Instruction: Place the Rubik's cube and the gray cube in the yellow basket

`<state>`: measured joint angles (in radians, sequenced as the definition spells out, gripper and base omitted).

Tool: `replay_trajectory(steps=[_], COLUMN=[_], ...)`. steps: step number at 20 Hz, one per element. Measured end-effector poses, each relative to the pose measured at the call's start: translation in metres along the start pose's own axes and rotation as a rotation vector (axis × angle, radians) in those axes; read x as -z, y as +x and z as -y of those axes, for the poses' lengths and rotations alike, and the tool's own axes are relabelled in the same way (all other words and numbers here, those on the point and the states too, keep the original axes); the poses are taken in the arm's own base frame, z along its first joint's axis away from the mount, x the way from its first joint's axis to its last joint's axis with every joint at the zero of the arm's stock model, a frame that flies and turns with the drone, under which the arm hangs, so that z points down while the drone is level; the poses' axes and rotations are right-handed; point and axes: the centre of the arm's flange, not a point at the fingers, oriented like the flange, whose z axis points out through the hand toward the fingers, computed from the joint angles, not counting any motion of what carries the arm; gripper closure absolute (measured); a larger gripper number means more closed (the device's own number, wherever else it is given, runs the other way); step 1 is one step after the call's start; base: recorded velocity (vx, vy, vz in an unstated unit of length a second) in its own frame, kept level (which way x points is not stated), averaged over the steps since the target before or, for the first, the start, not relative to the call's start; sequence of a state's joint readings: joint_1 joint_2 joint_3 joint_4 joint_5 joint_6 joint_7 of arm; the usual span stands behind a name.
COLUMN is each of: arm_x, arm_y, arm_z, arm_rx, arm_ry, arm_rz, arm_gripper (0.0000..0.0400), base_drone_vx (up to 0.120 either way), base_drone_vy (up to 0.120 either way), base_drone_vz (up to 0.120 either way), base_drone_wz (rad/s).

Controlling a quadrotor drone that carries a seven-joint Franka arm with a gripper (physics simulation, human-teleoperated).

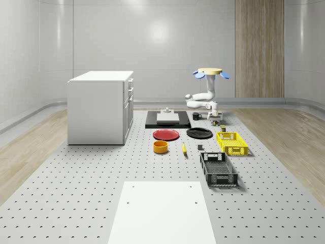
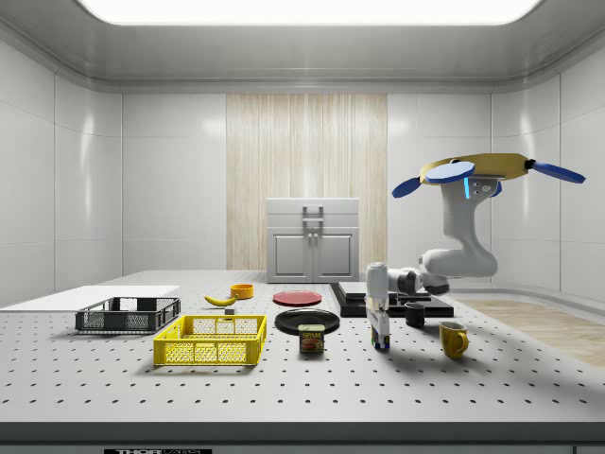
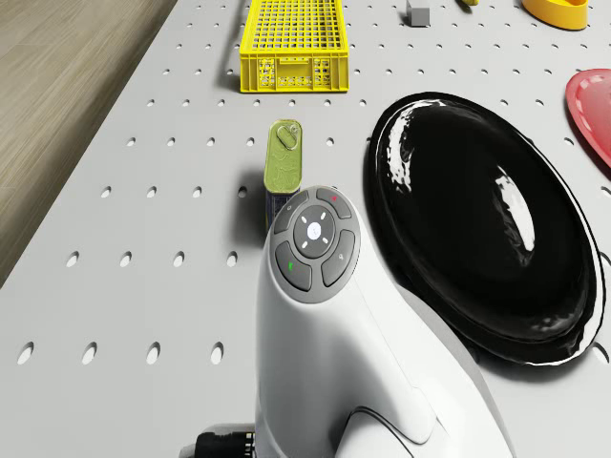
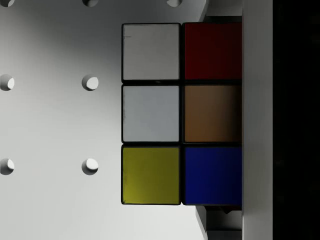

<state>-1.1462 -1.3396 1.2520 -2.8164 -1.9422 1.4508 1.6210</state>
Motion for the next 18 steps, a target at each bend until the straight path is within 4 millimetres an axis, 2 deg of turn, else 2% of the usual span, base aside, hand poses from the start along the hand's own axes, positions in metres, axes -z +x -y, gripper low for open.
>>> replay_trajectory(steps=[4, 12, 16, 18], arm_x=[0.000, 0.000, 0.009, 0.016], arm_y=[0.001, 0.001, 0.001, 0.001], arm_z=[0.001, 0.001, 0.001, 0.001], arm_rx=[0.000, 0.002, 0.001, 0.001], arm_ry=[0.000, 0.000, 0.000, 0.000], arm_rz=[0.000, 0.000, 0.000, 0.000], arm_gripper=[0.0062, 0.0072, 0.0074, 0.0074], base_drone_vx=[0.000, 0.000, 0.000, 0.000], base_drone_vy=[0.000, 0.000, 0.000, 0.000], base_drone_vz=[0.000, 0.000, 0.000, 0.080], base_drone_wz=[0.000, 0.000, 0.000, 0.000])
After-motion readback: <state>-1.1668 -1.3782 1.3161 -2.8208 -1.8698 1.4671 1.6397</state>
